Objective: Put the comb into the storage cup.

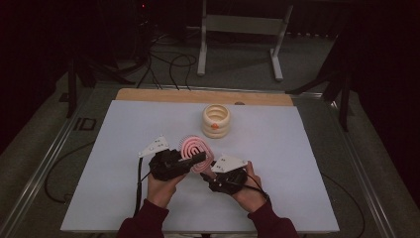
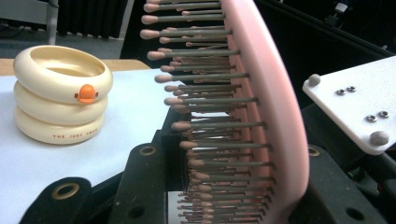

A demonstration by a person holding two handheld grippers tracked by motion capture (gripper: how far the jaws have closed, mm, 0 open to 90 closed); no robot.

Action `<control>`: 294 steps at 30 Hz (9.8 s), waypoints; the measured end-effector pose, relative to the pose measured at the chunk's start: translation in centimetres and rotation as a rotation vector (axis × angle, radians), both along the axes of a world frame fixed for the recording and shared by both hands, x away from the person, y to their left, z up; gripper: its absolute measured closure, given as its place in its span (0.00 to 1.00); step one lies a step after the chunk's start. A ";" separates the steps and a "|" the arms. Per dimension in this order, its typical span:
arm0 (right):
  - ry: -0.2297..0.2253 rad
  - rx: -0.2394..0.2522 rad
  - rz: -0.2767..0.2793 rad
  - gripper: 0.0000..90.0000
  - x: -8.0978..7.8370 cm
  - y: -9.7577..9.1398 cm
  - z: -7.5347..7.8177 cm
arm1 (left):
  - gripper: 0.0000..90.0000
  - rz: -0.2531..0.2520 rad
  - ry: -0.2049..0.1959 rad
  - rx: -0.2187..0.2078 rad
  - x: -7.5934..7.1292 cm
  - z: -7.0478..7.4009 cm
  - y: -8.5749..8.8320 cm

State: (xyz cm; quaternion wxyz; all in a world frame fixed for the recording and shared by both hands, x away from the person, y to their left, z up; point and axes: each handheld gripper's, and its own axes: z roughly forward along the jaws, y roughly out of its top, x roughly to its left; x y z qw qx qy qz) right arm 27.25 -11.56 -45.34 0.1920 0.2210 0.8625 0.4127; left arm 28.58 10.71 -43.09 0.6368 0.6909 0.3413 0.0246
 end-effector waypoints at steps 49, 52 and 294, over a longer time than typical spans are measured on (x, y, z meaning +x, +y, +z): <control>-0.045 0.167 -0.153 0.34 -1.2 -7.6 -0.5 | 0.72 0.055 -0.021 -0.023 0.6 1.1 1.4; -0.048 0.173 -0.167 0.33 -1.3 -7.9 -0.6 | 0.72 0.057 -0.022 -0.021 0.6 1.2 1.5; -0.096 0.357 -0.370 0.10 -2.3 -14.8 -2.7 | 0.72 0.187 -0.133 0.119 11.4 7.6 2.0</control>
